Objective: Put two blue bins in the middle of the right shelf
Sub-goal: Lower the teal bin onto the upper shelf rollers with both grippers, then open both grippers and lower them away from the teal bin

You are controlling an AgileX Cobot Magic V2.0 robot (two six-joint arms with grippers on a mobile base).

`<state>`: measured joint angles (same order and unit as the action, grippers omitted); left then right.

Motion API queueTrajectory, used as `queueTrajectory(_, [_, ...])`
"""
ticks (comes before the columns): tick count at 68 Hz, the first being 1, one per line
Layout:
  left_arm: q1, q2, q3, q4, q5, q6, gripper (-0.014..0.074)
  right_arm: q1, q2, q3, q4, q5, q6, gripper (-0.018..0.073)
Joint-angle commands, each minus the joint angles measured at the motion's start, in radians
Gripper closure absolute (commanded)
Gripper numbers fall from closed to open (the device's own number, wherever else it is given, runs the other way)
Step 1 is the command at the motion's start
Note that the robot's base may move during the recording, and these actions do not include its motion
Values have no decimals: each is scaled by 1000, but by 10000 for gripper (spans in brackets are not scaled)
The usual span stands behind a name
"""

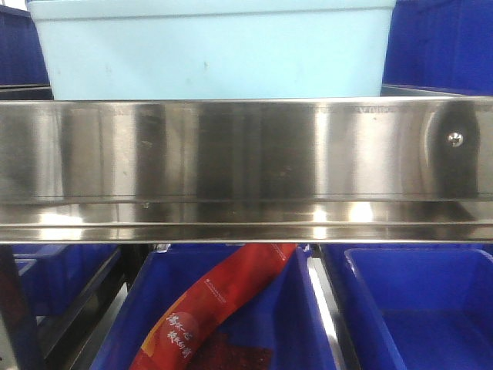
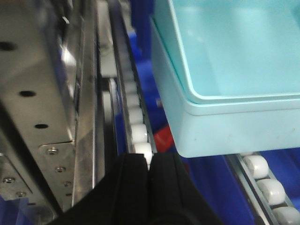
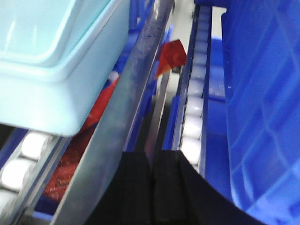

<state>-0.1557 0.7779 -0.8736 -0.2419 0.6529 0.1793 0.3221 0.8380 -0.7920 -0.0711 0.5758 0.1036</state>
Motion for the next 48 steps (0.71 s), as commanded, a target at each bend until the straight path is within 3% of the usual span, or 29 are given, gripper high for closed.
queueTrajectory(1, [2, -85, 80, -7, -90, 8, 707, -4, -75, 73, -14, -93, 2, 721])
queueTrajectory(26, [2, -385, 239, 8, -209, 78, 707, -4, -431, 322, -14, -226, 2, 721])
queueTrajectory(48, [2, -539, 277, 63, -258, 78, 707, -4, -564, 363, -14, -307, 2, 721])
